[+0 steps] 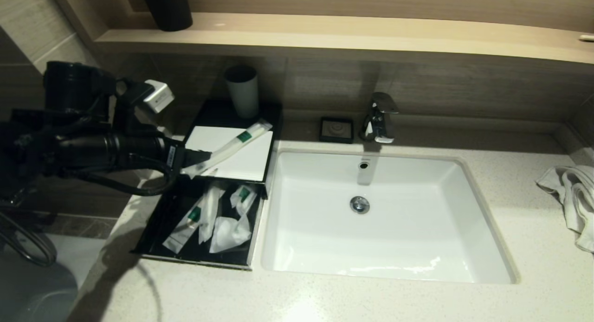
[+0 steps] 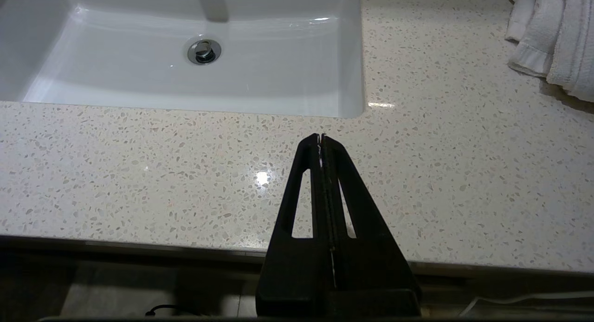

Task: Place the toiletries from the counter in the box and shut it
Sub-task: Pick up the bathroom toiletry

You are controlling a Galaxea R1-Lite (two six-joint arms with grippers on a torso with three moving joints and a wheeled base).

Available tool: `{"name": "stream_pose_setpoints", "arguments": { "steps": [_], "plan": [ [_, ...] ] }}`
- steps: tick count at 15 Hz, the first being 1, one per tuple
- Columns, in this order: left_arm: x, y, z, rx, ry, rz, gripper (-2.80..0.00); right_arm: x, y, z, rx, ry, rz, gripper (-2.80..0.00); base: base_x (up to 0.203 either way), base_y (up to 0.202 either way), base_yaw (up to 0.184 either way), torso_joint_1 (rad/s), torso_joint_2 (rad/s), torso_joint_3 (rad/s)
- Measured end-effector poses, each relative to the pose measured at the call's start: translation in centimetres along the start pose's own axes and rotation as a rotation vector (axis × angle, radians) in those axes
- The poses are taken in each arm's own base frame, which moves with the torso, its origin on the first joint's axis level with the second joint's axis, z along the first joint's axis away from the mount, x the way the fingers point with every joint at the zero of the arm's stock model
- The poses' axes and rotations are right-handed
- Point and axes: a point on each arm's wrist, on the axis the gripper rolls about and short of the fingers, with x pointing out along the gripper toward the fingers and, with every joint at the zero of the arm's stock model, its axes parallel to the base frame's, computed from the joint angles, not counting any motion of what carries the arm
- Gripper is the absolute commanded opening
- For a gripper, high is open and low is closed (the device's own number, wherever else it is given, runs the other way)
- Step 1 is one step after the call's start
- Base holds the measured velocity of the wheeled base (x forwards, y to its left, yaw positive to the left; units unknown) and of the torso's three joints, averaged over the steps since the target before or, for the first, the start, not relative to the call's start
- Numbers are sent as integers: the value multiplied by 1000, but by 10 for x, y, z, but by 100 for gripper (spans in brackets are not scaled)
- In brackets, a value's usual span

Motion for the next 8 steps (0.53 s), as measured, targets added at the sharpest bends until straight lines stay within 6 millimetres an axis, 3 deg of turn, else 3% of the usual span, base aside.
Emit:
{"name": "stream_pose_setpoints", "arguments": {
  "steps": [8],
  "plan": [
    [1, 2, -14, 17, 30, -47, 0, 0, 0, 0, 0, 0, 0, -280, 0, 0, 0, 0, 0, 0]
  ]
}}
